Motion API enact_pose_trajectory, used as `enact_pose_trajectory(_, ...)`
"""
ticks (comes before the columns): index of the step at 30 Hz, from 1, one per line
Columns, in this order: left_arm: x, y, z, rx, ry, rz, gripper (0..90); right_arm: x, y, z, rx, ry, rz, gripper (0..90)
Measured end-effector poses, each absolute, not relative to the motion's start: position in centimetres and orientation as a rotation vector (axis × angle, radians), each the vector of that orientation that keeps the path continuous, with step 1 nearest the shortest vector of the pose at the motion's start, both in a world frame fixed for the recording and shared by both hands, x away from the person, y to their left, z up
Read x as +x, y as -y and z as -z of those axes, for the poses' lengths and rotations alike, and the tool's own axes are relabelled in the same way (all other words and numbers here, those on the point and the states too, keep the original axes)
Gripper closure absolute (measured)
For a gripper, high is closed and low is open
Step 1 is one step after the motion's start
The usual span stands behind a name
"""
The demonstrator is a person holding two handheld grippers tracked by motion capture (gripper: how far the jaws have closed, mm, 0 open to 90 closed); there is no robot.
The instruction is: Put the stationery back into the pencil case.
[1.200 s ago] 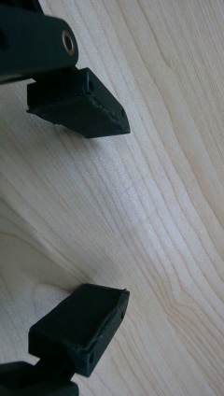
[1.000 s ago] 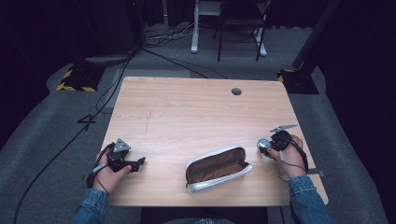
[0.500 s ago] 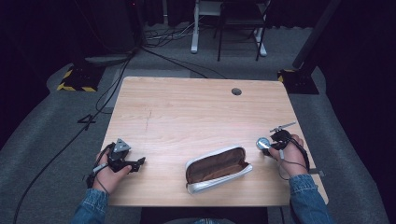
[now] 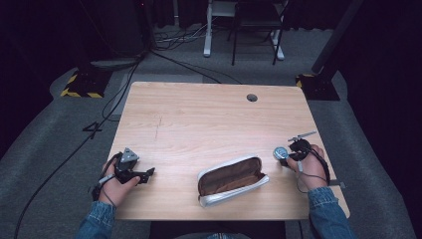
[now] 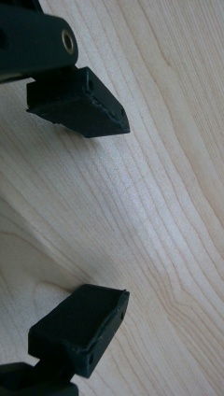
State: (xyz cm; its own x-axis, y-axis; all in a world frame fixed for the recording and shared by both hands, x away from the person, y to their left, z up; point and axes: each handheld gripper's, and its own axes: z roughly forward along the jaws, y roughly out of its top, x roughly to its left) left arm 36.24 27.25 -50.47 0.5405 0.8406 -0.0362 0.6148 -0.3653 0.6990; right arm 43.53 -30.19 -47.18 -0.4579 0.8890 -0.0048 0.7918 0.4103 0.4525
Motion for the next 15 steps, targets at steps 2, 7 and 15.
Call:
enact_pose_trajectory(2,36.24,-27.26,50.47,2.107,-1.17,-0.432,17.8,43.46,30.2,47.22,1.47,-2.417,-0.582,50.0)
enact_pose_trajectory(7,36.24,-27.27,50.47,2.106,-1.17,-0.432,17.8,43.32,30.14,47.19,1.442,-2.411,-0.584,50.2)
enact_pose_trajectory(15,36.26,-27.32,50.43,2.109,-1.169,-0.427,17.8,42.99,30.11,46.52,1.408,-2.398,-0.62,50.2)
